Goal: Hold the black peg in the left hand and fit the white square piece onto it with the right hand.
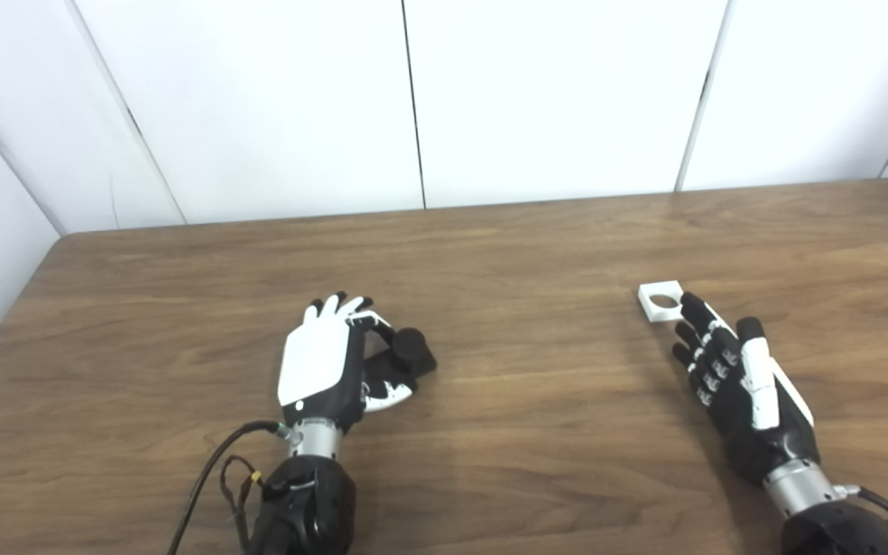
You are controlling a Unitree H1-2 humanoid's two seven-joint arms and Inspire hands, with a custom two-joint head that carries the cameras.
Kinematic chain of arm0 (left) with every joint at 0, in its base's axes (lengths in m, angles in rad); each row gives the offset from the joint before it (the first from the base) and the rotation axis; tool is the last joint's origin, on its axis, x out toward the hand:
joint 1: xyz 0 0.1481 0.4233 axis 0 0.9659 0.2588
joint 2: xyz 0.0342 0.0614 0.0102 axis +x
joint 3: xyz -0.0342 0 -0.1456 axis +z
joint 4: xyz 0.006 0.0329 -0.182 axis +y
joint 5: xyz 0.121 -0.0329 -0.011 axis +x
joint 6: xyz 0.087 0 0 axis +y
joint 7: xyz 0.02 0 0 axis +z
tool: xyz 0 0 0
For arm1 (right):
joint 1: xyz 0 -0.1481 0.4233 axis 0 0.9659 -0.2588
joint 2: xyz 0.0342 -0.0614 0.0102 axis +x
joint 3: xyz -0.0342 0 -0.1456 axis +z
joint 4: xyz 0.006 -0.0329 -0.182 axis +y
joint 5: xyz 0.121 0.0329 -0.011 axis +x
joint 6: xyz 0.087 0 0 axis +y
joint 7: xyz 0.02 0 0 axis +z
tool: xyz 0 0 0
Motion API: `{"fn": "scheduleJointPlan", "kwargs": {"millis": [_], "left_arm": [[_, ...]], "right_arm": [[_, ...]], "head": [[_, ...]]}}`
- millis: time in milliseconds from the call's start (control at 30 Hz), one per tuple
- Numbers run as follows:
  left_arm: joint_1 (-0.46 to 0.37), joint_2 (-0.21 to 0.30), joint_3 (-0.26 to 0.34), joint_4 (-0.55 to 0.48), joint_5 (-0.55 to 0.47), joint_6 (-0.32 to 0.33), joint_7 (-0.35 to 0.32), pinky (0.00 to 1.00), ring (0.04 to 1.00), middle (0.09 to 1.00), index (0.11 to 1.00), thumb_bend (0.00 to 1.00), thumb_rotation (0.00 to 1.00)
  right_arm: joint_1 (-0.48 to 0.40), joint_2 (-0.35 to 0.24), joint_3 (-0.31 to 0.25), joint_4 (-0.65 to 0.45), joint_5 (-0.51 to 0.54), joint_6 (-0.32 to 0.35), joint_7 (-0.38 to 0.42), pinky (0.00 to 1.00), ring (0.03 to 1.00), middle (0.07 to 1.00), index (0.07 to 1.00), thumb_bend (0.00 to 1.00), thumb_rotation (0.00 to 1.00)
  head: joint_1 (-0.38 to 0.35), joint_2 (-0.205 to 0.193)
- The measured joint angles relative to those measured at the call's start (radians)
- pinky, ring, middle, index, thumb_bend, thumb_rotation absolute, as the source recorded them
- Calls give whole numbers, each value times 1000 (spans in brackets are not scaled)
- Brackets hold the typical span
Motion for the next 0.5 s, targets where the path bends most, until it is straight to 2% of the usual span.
{"fn": "scheduleJointPlan", "kwargs": {"millis": [100,200,500], "left_arm": [[46,-11,-47,-41,16,-30,-11,998,967,880,496,496,75],[72,-31,-78,-69,39,-33,-38,1000,969,885,496,497,75],[121,-59,-120,-96,54,-85,-54,1000,964,884,496,497,73]], "right_arm": [[0,0,0,0,0,2,0,1000,1000,999,946,700,969],[0,0,1,-3,1,10,0,1000,1000,998,945,701,967],[1,0,3,-5,0,11,0,1000,1000,993,940,682,978]], "head": [[0,0],[-3,0],[-6,3]]}}
